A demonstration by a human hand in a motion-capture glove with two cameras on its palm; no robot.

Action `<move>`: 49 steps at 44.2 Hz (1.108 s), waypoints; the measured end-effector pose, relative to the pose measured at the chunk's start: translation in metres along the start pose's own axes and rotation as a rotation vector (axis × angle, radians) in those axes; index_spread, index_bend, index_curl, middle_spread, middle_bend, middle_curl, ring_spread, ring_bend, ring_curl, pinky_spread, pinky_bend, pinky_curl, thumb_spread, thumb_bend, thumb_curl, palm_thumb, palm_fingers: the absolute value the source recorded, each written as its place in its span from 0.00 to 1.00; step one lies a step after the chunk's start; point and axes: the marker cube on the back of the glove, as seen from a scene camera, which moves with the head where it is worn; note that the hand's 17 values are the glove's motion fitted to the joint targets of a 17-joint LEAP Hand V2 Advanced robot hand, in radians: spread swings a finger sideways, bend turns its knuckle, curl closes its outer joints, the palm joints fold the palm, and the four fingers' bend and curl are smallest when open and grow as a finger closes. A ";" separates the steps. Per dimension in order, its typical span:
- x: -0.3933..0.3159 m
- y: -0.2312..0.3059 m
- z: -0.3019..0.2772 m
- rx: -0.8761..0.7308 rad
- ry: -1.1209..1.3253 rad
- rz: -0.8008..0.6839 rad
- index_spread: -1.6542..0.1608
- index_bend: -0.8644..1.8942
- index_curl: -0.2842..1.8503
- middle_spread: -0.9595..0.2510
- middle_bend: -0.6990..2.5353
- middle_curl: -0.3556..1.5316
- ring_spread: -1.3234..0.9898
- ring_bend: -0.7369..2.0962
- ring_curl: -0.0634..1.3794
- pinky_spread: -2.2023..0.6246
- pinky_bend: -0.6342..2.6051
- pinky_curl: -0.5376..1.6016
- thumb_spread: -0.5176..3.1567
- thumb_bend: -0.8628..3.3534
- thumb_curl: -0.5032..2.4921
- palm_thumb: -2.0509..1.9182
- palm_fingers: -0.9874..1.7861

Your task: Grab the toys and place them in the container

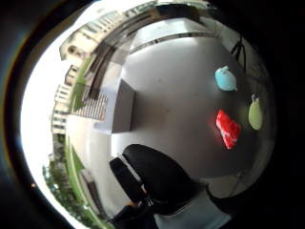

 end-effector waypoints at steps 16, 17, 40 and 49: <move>0.093 0.010 0.112 -0.099 0.006 0.048 0.80 0.37 0.21 0.76 0.28 0.27 0.50 0.33 0.09 0.79 0.38 0.36 0.36 0.18 0.19 0.48 0.35; 0.096 0.010 0.122 -0.111 0.003 0.051 0.80 0.37 0.21 0.76 0.28 0.27 0.50 0.32 0.09 0.79 0.39 0.36 0.36 0.18 0.20 0.48 0.35; 0.132 0.022 0.257 -0.260 -0.057 0.137 0.79 0.37 0.24 0.75 0.29 0.34 0.49 0.33 0.15 0.79 0.40 0.39 0.39 0.19 0.22 0.50 0.35; 0.132 0.028 0.285 -0.303 -0.064 0.156 0.78 0.37 0.25 0.74 0.32 0.37 0.49 0.35 0.17 0.79 0.41 0.39 0.42 0.20 0.23 0.53 0.39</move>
